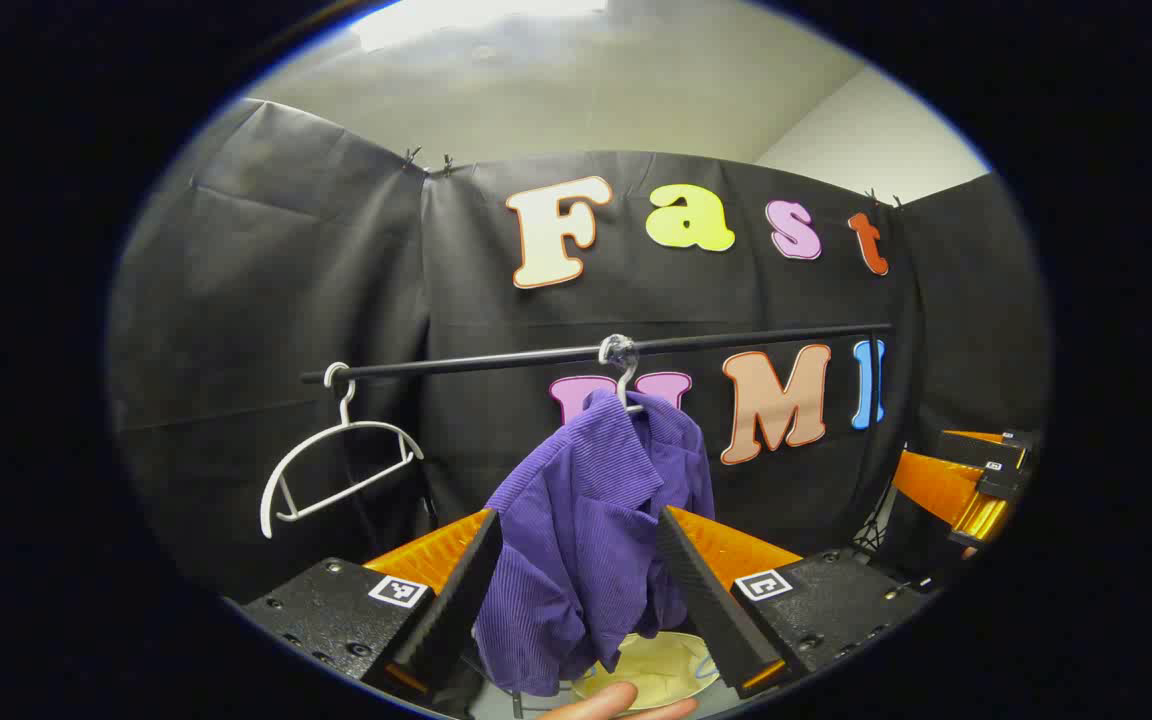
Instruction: Grasp the clothes on the hanger with both hands and then place them into the laundry hamper below.
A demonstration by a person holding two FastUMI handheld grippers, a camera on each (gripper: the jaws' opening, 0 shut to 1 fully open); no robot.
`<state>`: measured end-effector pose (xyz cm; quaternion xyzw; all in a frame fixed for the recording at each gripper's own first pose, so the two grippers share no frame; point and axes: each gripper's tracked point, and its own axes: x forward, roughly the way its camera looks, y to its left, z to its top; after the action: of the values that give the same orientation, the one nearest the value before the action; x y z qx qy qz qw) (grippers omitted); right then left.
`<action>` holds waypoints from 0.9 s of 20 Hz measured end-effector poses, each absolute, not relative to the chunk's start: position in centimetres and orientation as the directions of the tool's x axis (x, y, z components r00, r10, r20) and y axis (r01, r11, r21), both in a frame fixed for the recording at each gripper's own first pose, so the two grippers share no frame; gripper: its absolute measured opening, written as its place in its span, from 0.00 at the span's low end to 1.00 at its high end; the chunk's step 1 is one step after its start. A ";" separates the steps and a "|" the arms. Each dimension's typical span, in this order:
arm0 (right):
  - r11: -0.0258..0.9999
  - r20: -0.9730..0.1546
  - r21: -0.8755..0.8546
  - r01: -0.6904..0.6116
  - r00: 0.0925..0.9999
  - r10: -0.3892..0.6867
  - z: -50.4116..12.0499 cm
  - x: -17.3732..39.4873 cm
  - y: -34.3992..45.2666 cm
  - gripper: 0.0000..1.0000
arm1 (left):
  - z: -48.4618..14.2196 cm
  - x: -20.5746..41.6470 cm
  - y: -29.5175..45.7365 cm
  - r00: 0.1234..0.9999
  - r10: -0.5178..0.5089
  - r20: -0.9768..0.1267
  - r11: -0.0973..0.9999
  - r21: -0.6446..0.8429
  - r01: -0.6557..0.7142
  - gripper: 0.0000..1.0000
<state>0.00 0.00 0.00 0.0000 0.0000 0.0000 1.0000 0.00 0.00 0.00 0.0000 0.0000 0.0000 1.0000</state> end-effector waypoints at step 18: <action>0.995 -0.070 0.018 -0.103 0.992 0.104 -3.6 1.7 4.5 0.98 | -3.7 0.0 0.6 0.997 -0.018 -0.069 1.000 -0.023 0.017 0.96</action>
<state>1.74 4.47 -3.58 0.0072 0.0356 0.0519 0.9980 0.03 0.62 -3.69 -0.0111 0.0348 -0.0088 0.9993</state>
